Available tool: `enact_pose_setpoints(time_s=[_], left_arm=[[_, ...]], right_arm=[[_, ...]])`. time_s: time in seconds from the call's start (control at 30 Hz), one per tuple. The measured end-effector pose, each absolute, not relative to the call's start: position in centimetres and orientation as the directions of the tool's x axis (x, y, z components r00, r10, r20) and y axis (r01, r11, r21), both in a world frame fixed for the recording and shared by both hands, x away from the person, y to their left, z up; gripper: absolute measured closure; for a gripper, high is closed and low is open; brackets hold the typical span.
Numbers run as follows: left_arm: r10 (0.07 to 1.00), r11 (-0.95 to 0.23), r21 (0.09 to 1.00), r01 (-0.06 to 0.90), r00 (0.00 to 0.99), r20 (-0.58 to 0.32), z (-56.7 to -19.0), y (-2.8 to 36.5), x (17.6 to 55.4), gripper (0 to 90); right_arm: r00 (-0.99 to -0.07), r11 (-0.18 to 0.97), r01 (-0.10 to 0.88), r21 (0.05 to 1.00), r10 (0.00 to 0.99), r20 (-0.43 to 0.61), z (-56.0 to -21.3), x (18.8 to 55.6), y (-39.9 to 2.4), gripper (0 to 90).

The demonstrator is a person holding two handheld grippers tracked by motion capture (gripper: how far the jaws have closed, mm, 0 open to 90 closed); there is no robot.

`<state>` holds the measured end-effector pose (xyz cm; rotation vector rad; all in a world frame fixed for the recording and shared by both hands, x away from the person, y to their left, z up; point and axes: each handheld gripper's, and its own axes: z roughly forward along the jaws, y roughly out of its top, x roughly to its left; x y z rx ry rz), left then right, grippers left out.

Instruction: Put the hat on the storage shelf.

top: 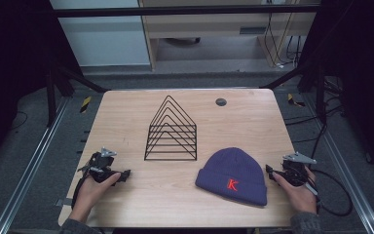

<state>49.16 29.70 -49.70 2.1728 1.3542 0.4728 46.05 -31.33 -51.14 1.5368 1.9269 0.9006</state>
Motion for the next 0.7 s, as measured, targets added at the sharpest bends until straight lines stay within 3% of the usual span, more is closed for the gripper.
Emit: enact_pose_setpoints(time_s=[0.37,0.4,0.5,0.7], left_arm=[[0.897,-0.364,0.597,0.714,0.441,0.019,-49.7,29.6,49.0,0.0],[0.896,-0.366,0.597,0.714,0.443,0.019,-49.7,29.5,49.0,0.0],[0.893,-0.37,0.596,0.713,0.449,0.017,-49.7,29.5,48.9,0.0],[0.893,-0.371,0.598,0.711,0.449,0.02,-49.7,29.4,48.8,0.0]], right_arm=[[-0.222,0.105,0.66,0.744,0.973,0.059,-50.5,46.1,-31.0,24.9],[-0.239,0.149,0.647,0.748,0.971,0.014,-49.6,46.4,-30.4,25.2],[-0.239,0.134,0.65,0.748,0.97,0.033,-48.6,46.7,-29.7,27.1],[-0.355,0.26,0.666,0.7,0.935,-0.01,-45.5,49.6,-27.0,35.9]])
